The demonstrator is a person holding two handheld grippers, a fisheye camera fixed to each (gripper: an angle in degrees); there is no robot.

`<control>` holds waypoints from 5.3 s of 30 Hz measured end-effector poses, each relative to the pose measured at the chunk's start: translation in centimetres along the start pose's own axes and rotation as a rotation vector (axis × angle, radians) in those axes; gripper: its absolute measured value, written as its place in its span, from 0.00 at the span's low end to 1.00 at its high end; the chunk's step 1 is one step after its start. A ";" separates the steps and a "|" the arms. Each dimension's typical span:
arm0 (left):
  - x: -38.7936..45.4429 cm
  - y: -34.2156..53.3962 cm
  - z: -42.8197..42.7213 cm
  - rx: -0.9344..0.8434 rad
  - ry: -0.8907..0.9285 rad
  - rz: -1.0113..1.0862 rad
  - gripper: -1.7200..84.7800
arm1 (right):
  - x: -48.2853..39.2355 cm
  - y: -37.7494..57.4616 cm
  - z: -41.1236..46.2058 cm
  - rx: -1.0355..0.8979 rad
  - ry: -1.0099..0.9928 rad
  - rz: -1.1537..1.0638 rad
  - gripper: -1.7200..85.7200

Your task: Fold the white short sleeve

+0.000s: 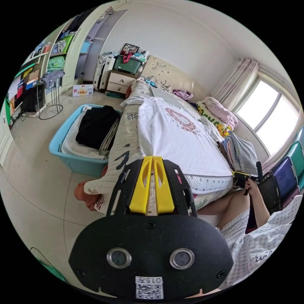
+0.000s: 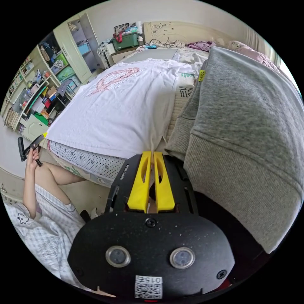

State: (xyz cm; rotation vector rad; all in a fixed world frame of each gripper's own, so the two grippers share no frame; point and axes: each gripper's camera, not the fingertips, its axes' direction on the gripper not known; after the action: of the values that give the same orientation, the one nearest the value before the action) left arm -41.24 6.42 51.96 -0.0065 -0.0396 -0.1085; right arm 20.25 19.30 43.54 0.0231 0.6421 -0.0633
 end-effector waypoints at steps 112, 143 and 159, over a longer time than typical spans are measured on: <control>17.5 6.0 13.5 -0.214 -0.397 0.132 0.02 | 18.4 11.8 13.3 0.276 0.005 0.120 0.02; 16.5 7.9 10.0 -0.142 -0.338 0.019 0.03 | 14.9 28.5 4.1 0.752 -0.173 0.222 0.02; 16.2 8.6 2.6 -0.065 -0.233 0.039 0.06 | 11.0 32.1 1.7 0.830 -0.249 0.253 0.08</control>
State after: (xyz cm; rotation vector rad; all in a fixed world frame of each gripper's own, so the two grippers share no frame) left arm -24.28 13.22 55.20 -0.0853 -0.2689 -0.0693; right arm 32.11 50.70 38.36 0.8835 0.3233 -0.0827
